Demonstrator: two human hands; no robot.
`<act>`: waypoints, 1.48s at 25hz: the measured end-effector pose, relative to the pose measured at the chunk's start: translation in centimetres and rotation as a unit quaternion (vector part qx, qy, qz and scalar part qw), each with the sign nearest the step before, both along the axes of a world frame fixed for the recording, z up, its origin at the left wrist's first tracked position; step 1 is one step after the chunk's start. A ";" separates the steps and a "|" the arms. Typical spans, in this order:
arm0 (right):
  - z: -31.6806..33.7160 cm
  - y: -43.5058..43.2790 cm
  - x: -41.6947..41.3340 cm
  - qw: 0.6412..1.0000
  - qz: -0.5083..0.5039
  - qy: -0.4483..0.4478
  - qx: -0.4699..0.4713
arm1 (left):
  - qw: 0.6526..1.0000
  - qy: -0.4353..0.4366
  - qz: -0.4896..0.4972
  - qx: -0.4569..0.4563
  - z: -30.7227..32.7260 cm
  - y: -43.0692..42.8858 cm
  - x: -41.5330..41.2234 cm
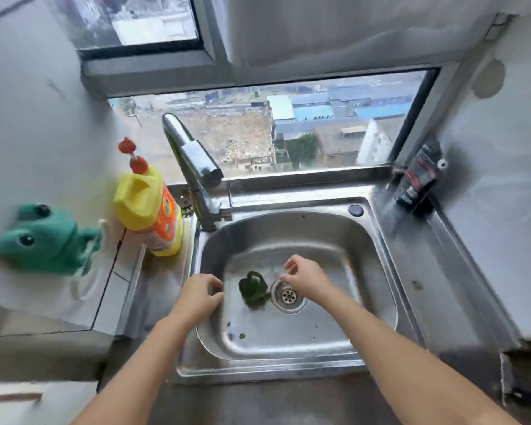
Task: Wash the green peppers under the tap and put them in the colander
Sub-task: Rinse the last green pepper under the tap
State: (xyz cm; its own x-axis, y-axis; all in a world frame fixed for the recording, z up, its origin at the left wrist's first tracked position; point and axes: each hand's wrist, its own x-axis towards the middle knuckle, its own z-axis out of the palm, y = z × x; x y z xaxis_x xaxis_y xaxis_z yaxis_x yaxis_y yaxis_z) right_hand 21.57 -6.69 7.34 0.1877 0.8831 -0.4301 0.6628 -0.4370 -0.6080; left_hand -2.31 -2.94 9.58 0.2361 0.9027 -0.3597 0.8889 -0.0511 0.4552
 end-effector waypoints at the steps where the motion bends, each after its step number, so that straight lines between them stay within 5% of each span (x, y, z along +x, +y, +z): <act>1: -1.2 1.6 -1.2 1.000 0.018 0.002 -0.022 | 1.000 0.016 0.002 -0.010 -0.5 0.9 -1.5; 6: -6.3 6.8 -5.7 0.990 0.100 -0.007 -0.098 | 0.996 0.045 -0.047 -0.068 -2.3 2.9 -4.5; 12: -12.1 8.7 -8.0 0.964 0.200 -0.064 -0.160 | 0.986 0.125 -0.109 -0.024 -4.1 3.2 -4.6; 20: -12.0 6.9 -7.9 0.988 0.050 0.020 -0.143 | 0.984 0.133 -0.098 -0.067 -3.3 4.2 -4.5; 25: -8.1 4.6 -5.2 0.962 -0.051 0.194 -0.187 | 0.986 0.105 -0.044 -0.120 -2.4 4.7 -3.4; 28: -4.6 3.8 -3.3 0.963 -0.043 0.206 -0.167 | 0.987 0.079 -0.006 -0.140 -1.3 4.3 -2.2; 32: 0.4 3.3 -2.0 0.977 -0.001 0.196 -0.087 | 0.982 -0.068 0.039 -0.173 1.2 2.9 1.5; 35: 4.2 3.2 -2.4 0.977 0.015 0.210 0.005 | 0.895 -0.317 0.141 -0.279 3.4 2.1 4.4; 37: 6.0 3.2 -2.7 0.976 0.033 0.212 0.041 | 0.843 -0.408 0.190 -0.294 4.8 2.1 5.3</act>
